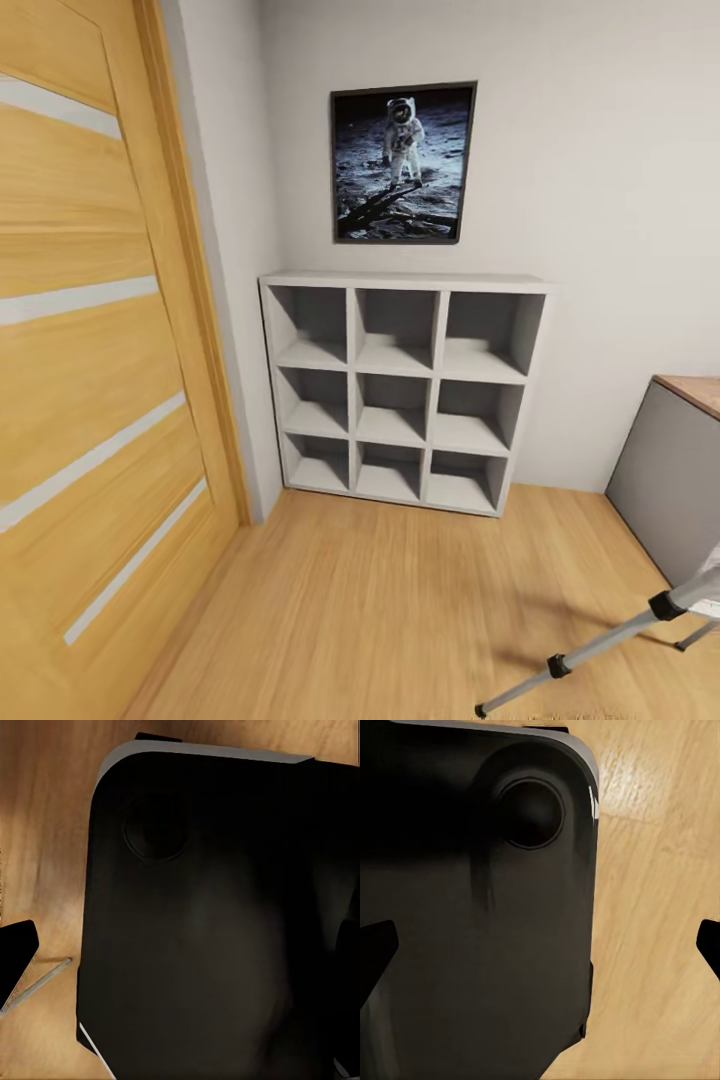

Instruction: Attach the digital camera to the camera tripod in the bedroom.

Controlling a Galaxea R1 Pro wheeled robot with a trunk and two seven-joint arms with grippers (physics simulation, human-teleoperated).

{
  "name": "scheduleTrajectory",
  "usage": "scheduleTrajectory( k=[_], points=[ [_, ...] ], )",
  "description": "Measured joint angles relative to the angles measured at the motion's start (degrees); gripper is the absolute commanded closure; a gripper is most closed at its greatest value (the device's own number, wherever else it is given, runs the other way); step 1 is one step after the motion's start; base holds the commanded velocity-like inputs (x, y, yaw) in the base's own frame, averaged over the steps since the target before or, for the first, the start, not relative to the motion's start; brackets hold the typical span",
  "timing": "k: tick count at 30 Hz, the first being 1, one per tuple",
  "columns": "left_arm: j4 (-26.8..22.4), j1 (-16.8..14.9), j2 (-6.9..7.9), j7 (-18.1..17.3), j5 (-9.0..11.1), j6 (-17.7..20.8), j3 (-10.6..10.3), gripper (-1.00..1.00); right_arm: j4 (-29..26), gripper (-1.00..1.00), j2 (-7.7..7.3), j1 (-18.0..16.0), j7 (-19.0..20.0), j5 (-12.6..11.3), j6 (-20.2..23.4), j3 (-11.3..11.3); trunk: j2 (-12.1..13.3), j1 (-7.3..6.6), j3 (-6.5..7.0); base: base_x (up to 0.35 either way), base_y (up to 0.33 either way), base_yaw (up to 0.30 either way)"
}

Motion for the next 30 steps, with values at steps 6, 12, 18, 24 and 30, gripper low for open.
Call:
scheduleTrajectory(
  k=[6,12,18,24,30],
  points=[
    [0.0,0.0,0.00,0.0,0.1,0.0,0.0,-1.00,0.0,-1.00,0.00,0.0,0.0,0.0,0.0,0.0,0.0,0.00,0.00,0.000,0.000,-0.250],
    [0.0,0.0,0.00,0.0,0.1,0.0,0.0,-1.00,0.0,-1.00,0.00,0.0,0.0,0.0,0.0,0.0,0.0,0.00,0.00,0.000,0.000,-0.250],
    [0.0,0.0,0.00,0.0,0.1,0.0,0.0,-1.00,0.0,-1.00,0.00,0.0,0.0,0.0,0.0,0.0,0.0,0.00,0.00,0.000,0.000,-0.250],
    [0.0,0.0,0.00,0.0,0.1,0.0,0.0,-1.00,0.0,-1.00,0.00,0.0,0.0,0.0,0.0,0.0,0.0,0.00,0.00,0.000,0.000,-0.250],
    [0.0,0.0,0.00,0.0,0.1,0.0,0.0,-1.00,0.0,-1.00,0.00,0.0,0.0,0.0,0.0,0.0,0.0,0.00,0.00,0.000,0.000,-0.250]
  ],
)
